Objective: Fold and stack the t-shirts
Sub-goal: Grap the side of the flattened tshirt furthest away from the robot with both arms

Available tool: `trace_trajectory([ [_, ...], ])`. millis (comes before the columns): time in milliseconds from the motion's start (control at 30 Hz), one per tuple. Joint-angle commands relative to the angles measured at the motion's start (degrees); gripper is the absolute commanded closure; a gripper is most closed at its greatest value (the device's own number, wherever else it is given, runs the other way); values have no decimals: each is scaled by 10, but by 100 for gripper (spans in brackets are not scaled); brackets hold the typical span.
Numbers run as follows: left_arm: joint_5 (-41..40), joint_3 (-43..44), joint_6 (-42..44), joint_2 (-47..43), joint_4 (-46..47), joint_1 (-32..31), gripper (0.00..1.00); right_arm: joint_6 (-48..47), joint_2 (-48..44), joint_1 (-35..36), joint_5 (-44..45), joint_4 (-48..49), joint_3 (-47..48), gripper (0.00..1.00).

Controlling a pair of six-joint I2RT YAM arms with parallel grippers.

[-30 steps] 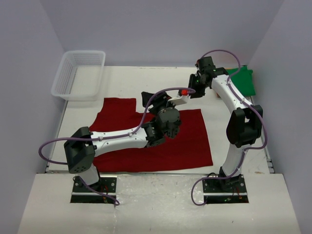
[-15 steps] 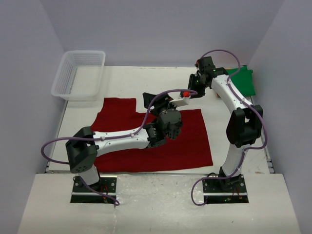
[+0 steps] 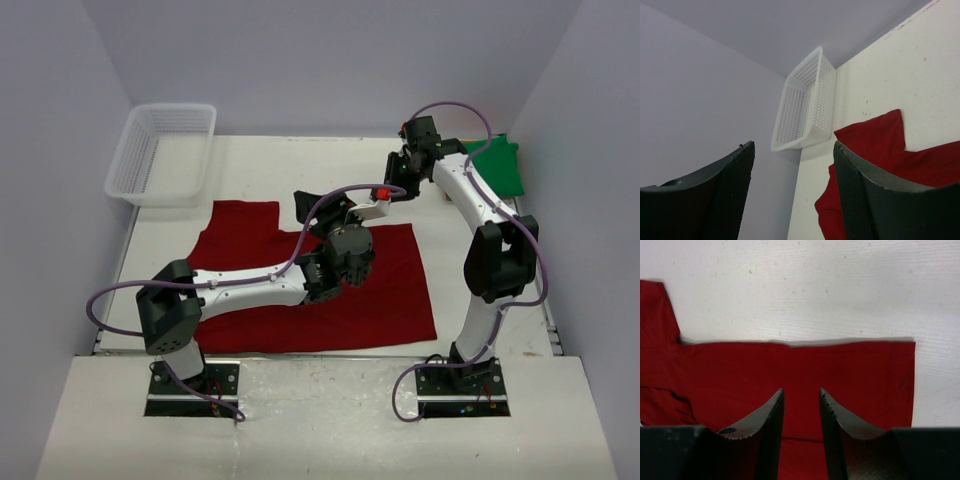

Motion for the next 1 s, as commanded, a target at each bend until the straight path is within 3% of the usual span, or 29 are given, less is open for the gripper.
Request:
trace_trajectory([
  [0, -12, -5, 11, 0, 24, -3, 34, -11, -11, 5, 2, -1, 9, 64],
  [967, -13, -10, 12, 5, 23, -3, 34, -16, -2, 28, 13, -7, 10, 64],
])
